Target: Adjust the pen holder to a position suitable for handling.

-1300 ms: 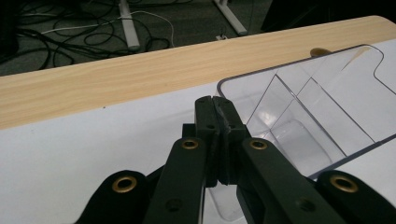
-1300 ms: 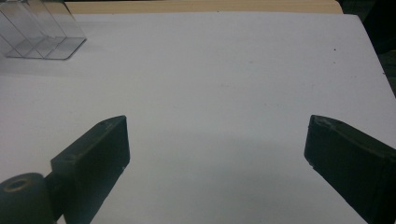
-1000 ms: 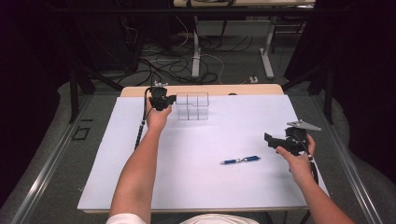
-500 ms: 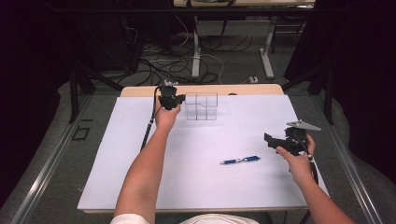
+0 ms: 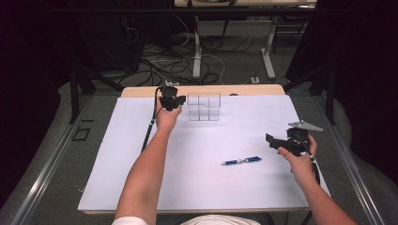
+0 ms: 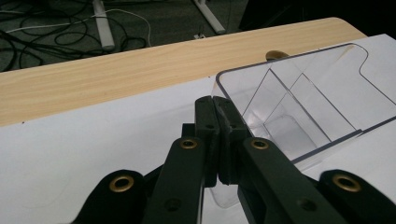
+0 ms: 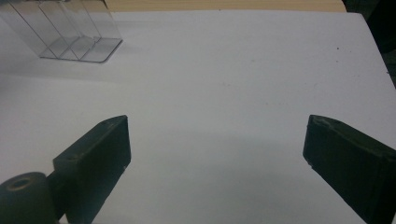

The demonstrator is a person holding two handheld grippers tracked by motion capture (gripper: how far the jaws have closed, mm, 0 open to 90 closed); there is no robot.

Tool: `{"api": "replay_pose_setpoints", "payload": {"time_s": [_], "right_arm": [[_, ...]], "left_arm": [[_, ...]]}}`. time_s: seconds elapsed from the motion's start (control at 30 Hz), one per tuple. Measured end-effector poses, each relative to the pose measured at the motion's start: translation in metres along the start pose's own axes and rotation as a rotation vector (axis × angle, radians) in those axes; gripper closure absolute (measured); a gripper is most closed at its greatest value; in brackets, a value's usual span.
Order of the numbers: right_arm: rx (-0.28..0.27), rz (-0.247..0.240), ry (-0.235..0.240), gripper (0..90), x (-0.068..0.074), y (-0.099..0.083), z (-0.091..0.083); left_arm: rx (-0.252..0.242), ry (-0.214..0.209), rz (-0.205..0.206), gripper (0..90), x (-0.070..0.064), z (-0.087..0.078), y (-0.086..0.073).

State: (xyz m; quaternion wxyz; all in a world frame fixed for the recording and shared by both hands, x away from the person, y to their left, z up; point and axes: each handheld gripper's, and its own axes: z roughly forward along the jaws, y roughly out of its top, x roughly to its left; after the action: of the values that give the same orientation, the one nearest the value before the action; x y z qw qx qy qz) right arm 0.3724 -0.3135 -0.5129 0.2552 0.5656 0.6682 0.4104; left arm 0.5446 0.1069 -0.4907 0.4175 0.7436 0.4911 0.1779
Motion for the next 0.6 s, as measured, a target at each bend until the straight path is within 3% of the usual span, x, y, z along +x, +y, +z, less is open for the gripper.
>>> {"api": "replay_pose_setpoints", "payload": {"time_s": [0.33, 0.6], "right_arm": [[0.003, 0.0, -0.001, 7.5, 0.003, 0.0, -0.001], [-0.006, -0.008, 0.002, 7.9, 0.003, 0.001, -0.001]], "left_arm": [[-0.003, -0.008, 0.004, 84.6, -0.001, -0.015, 0.003], [-0.032, -0.033, 0.003, 75.3, -0.008, -0.033, 0.01]]}}
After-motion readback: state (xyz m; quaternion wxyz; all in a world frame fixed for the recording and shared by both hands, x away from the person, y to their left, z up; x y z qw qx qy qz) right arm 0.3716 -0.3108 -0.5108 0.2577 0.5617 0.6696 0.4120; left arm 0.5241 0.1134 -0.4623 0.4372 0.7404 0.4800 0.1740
